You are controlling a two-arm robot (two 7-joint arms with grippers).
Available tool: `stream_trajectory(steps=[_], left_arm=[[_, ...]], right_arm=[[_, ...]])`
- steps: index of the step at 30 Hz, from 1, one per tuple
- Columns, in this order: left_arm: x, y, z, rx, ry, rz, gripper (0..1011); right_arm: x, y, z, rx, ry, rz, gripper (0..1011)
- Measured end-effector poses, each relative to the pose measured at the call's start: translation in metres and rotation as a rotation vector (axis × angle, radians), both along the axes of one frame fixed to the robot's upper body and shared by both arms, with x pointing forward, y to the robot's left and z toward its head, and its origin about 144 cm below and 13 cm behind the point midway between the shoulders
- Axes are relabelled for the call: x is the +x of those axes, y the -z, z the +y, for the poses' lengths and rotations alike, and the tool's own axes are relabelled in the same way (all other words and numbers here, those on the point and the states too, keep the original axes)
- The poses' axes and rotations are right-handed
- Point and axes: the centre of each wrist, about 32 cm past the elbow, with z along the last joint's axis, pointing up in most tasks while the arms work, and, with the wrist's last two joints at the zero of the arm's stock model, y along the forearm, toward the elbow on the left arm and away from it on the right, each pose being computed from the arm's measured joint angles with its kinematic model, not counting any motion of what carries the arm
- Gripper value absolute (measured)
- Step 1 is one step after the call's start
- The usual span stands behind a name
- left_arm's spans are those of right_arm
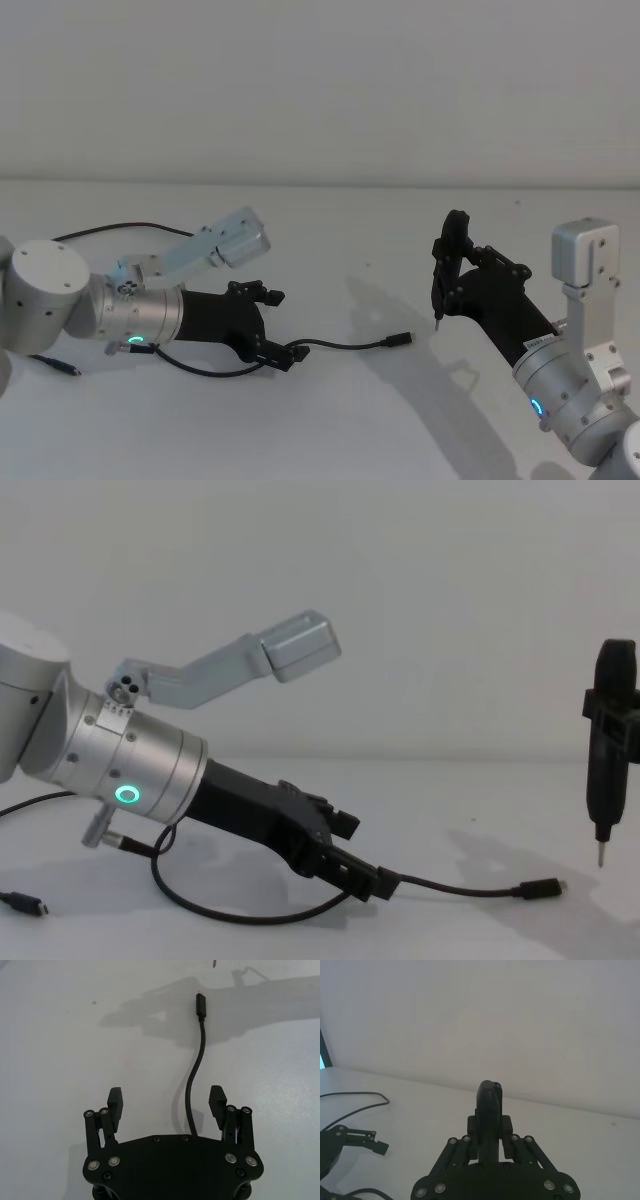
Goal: Pick up the data cable with the one hand.
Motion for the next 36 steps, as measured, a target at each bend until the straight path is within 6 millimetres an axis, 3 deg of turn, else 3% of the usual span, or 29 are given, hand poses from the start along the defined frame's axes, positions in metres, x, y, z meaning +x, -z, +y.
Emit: stream_trajectory(steps=[15,20,25,29,36], left_arm=[[0.0042,0.0025,-0.0068,-0.004,0.024,0.061,981],[0.0048,0.0030,-0.0076,-0.005,0.027,0.072,889],[0.0052,0.0033,-0.0086,-0.005,0.031,0.079,712],[0.0054,0.0034,-0.0088,-0.005,0.031,0.083,632],[0.0056,0.0038,-0.0092,-0.006,0.033,0.088,369]], right_arm=[[0.0000,0.0000,0.0000,0.000,0.000,0.000,274],[0.0000,0.0000,0.0000,0.000,0.000,0.000,275],[0.0000,0.0000,0.0000,0.000,0.000,0.000,274],[0.0000,0.0000,0.0000,0.000,0.000,0.000,275],[0.0000,0.0000,0.0000,0.000,0.000,0.000,275]])
